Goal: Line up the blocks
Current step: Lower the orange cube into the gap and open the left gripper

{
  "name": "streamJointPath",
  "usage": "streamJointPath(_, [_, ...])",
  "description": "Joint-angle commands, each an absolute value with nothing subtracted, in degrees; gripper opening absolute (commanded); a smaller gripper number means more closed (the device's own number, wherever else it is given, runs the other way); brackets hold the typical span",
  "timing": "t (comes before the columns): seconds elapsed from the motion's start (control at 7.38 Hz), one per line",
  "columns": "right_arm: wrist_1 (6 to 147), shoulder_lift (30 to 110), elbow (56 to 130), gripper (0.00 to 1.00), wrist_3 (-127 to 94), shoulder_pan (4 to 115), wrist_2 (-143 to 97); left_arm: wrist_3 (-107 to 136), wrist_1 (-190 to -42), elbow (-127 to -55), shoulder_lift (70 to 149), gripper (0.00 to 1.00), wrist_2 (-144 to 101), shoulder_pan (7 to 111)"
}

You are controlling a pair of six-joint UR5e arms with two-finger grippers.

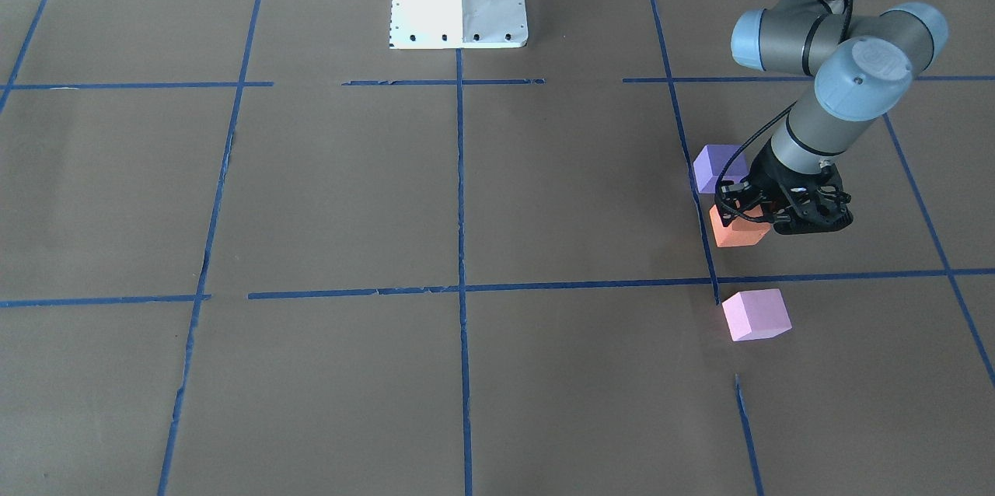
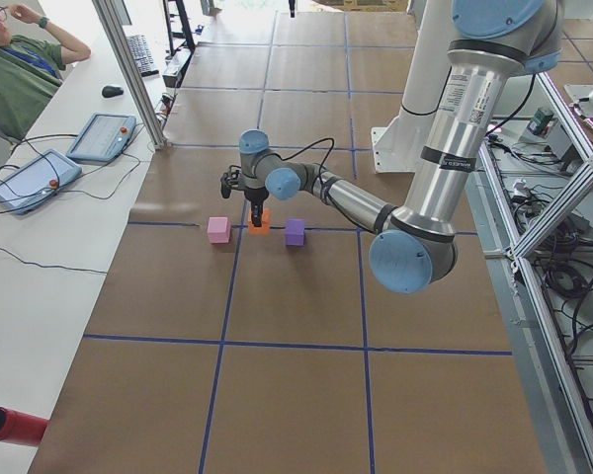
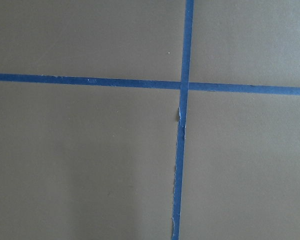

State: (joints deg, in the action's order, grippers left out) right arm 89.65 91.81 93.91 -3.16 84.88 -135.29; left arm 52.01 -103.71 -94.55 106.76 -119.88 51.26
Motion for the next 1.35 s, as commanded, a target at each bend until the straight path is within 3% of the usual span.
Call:
streamJointPath(0.0, [89.6, 91.8, 94.0, 1.00, -3.2, 84.8, -135.3, 53.1, -107.9, -91.2, 106.8, 0.05, -119.9, 51.1])
streamJointPath(0.14, [89.6, 91.8, 94.0, 1.00, -3.2, 84.8, -135.3, 52.8, -108.0, -91.1, 106.7, 0.06, -119.9, 51.1])
streamJointPath(0.27, [89.6, 91.8, 93.9, 1.00, -3.2, 84.8, -135.3, 52.5, -108.0, -91.2, 106.8, 0.22, -119.9, 51.0])
streamJointPath(0.41, [89.6, 91.8, 93.9, 1.00, -3.2, 84.9, -135.3, 52.3, -108.0, -91.3, 106.8, 0.80, -119.9, 51.0])
streamJointPath(0.54, [89.6, 91.8, 93.9, 1.00, -3.2, 84.9, -135.4, 52.4, -108.0, -91.3, 106.8, 1.00, -119.9, 51.0])
streamJointPath(1.22, [89.6, 91.8, 93.9, 1.00, -3.2, 84.8, -135.3, 52.4, -107.8, -94.3, 106.7, 1.00, -120.0, 51.4])
